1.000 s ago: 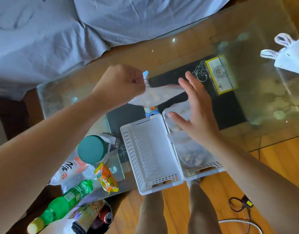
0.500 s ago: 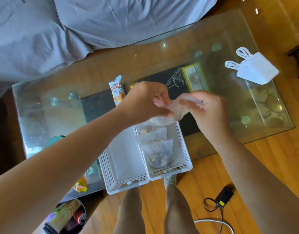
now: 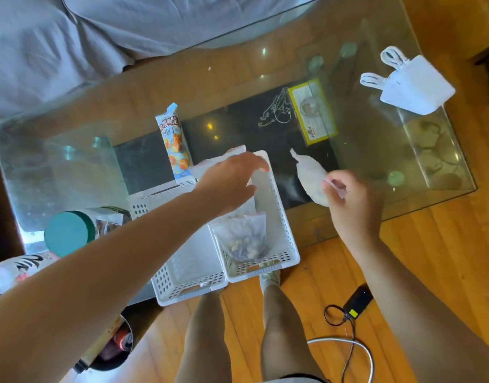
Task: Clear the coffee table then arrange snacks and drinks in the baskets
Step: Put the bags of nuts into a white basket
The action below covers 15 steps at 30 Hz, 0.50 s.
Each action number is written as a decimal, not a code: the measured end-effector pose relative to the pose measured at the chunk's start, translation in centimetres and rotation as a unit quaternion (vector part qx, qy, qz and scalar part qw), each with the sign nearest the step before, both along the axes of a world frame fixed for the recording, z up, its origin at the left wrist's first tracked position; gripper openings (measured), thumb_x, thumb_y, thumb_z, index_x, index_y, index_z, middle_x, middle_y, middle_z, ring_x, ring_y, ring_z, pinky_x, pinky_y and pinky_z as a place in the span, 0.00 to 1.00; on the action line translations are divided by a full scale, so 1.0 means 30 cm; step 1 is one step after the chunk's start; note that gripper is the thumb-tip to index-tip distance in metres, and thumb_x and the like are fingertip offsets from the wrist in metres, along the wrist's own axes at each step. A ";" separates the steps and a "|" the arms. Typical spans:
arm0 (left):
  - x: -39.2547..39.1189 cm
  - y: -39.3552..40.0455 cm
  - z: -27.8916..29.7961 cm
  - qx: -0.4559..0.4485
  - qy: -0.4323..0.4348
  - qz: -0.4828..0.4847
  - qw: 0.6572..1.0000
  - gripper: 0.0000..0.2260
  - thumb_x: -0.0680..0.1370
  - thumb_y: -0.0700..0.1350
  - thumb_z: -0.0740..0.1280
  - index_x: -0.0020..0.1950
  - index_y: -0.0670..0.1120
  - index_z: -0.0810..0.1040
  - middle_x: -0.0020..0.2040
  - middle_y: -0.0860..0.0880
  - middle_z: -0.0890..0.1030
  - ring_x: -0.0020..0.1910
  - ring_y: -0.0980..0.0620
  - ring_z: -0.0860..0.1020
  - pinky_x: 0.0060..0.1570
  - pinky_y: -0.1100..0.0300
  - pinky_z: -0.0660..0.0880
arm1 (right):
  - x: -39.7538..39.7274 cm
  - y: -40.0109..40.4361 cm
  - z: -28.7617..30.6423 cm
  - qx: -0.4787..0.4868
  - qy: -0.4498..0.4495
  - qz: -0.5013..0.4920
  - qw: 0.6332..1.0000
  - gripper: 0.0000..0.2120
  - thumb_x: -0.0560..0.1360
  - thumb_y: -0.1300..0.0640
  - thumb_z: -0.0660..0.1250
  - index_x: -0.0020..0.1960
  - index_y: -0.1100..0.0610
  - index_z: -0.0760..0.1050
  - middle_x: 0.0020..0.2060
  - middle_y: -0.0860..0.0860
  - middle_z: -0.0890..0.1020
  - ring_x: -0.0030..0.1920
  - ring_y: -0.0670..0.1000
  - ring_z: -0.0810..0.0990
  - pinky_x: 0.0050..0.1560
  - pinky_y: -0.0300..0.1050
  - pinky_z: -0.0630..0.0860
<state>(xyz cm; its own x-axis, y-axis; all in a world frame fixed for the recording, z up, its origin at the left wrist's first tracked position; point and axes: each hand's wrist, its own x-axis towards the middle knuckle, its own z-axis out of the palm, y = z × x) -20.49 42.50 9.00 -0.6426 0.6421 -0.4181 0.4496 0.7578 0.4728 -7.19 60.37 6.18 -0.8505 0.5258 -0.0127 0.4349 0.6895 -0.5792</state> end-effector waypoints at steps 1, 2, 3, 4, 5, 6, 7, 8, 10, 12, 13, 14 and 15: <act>0.007 -0.016 -0.023 -0.033 -0.009 -0.035 0.999 0.18 0.75 0.41 0.66 0.64 0.54 0.72 0.68 0.53 0.73 0.63 0.51 0.73 0.58 0.58 0.72 | 0.009 0.018 -0.039 -0.009 -0.050 -0.021 0.998 0.08 0.75 0.59 0.65 0.51 0.60 0.79 0.45 0.57 0.84 0.44 0.54 0.82 0.34 0.34 0.72; 0.015 -0.032 -0.042 -0.069 -0.011 -0.084 0.994 0.20 0.76 0.42 0.66 0.67 0.54 0.70 0.71 0.54 0.70 0.68 0.51 0.70 0.63 0.56 0.69 | 0.021 0.036 -0.078 -0.014 -0.105 -0.038 0.994 0.09 0.76 0.58 0.64 0.53 0.61 0.78 0.47 0.58 0.84 0.46 0.56 0.82 0.38 0.39 0.76; 0.025 -0.053 -0.057 -0.103 -0.011 -0.134 0.986 0.21 0.77 0.44 0.65 0.70 0.54 0.68 0.73 0.54 0.67 0.71 0.51 0.67 0.67 0.55 0.67 | 0.035 0.047 -0.110 -0.016 -0.145 -0.048 0.988 0.10 0.76 0.58 0.63 0.55 0.61 0.77 0.48 0.59 0.83 0.47 0.57 0.81 0.42 0.44 0.78; 0.038 -0.076 -0.071 -0.127 -0.012 -0.177 0.976 0.22 0.78 0.45 0.64 0.71 0.55 0.65 0.75 0.54 0.63 0.73 0.51 0.64 0.68 0.55 0.65 | 0.052 0.047 -0.131 -0.016 -0.163 -0.052 0.985 0.11 0.76 0.58 0.64 0.56 0.61 0.77 0.49 0.59 0.83 0.47 0.57 0.81 0.45 0.46 0.78; 0.046 -0.092 -0.081 -0.147 -0.017 -0.212 0.966 0.23 0.78 0.46 0.63 0.72 0.56 0.63 0.76 0.54 0.61 0.74 0.50 0.61 0.69 0.55 0.64 | 0.059 0.051 -0.137 -0.015 -0.161 -0.049 0.986 0.12 0.75 0.57 0.65 0.56 0.61 0.76 0.49 0.58 0.83 0.46 0.56 0.81 0.45 0.47 0.78; 0.055 -0.117 -0.109 -0.172 -0.035 -0.234 0.956 0.23 0.79 0.47 0.62 0.73 0.57 0.61 0.77 0.54 0.58 0.75 0.50 0.60 0.69 0.54 0.64 | 0.062 0.034 -0.164 -0.022 -0.150 -0.041 0.988 0.13 0.74 0.56 0.66 0.56 0.60 0.76 0.48 0.57 0.83 0.45 0.55 0.81 0.44 0.48 0.79; 0.064 -0.140 -0.131 -0.191 -0.052 -0.242 0.950 0.24 0.79 0.47 0.62 0.73 0.58 0.60 0.77 0.54 0.56 0.75 0.50 0.58 0.69 0.53 0.64 | 0.065 0.017 -0.185 -0.025 -0.133 -0.030 0.990 0.13 0.74 0.55 0.67 0.56 0.59 0.77 0.47 0.56 0.83 0.44 0.55 0.81 0.43 0.48 0.80; 0.075 -0.156 -0.142 -0.194 -0.056 -0.243 0.949 0.25 0.79 0.48 0.62 0.73 0.60 0.59 0.78 0.54 0.55 0.75 0.49 0.58 0.70 0.52 0.64 | 0.068 0.008 -0.184 -0.018 -0.119 -0.015 0.993 0.12 0.75 0.55 0.66 0.55 0.59 0.78 0.47 0.56 0.83 0.44 0.55 0.82 0.43 0.48 0.80; 0.083 -0.176 -0.152 -0.198 -0.058 -0.248 0.947 0.25 0.79 0.48 0.62 0.73 0.61 0.59 0.78 0.54 0.53 0.75 0.49 0.58 0.70 0.52 0.65 | 0.067 -0.002 -0.183 -0.007 -0.110 -0.014 0.994 0.11 0.77 0.56 0.63 0.53 0.60 0.79 0.47 0.57 0.84 0.45 0.55 0.82 0.44 0.46 0.79; 0.088 -0.173 -0.161 -0.191 -0.064 -0.251 0.947 0.25 0.79 0.48 0.62 0.73 0.62 0.59 0.78 0.53 0.52 0.75 0.48 0.58 0.69 0.53 0.65 | 0.056 0.008 -0.173 0.000 -0.091 -0.029 0.995 0.11 0.77 0.56 0.62 0.52 0.60 0.79 0.46 0.57 0.84 0.45 0.55 0.82 0.42 0.41 0.76; 0.090 -0.170 -0.163 -0.188 -0.067 -0.255 0.946 0.24 0.79 0.48 0.62 0.72 0.62 0.60 0.78 0.53 0.52 0.75 0.48 0.58 0.69 0.53 0.65 | 0.053 0.008 -0.167 0.003 -0.079 -0.032 0.996 0.10 0.77 0.57 0.62 0.51 0.60 0.79 0.46 0.57 0.84 0.44 0.54 0.82 0.41 0.39 0.74; 0.091 -0.167 -0.166 -0.185 -0.069 -0.259 0.945 0.23 0.79 0.48 0.62 0.72 0.63 0.61 0.78 0.53 0.52 0.75 0.48 0.58 0.69 0.53 0.65 | 0.051 0.007 -0.165 0.008 -0.069 -0.032 0.997 0.10 0.77 0.57 0.62 0.51 0.60 0.79 0.46 0.57 0.84 0.44 0.54 0.82 0.40 0.38 0.73; 0.091 -0.165 -0.170 -0.183 -0.068 -0.261 0.945 0.23 0.79 0.48 0.62 0.72 0.63 0.61 0.78 0.53 0.51 0.75 0.48 0.58 0.69 0.54 0.64 | 0.051 0.007 -0.163 0.011 -0.067 -0.031 0.997 0.10 0.78 0.57 0.61 0.51 0.60 0.79 0.46 0.57 0.84 0.44 0.54 0.82 0.40 0.38 0.73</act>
<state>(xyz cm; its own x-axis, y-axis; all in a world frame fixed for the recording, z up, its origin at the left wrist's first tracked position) -17.77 37.55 3.89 -0.2030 0.6528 -0.7298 0.7608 0.5744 0.3021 -5.66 60.57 1.27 -0.8083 0.5781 -0.1111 0.5487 0.6716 -0.4978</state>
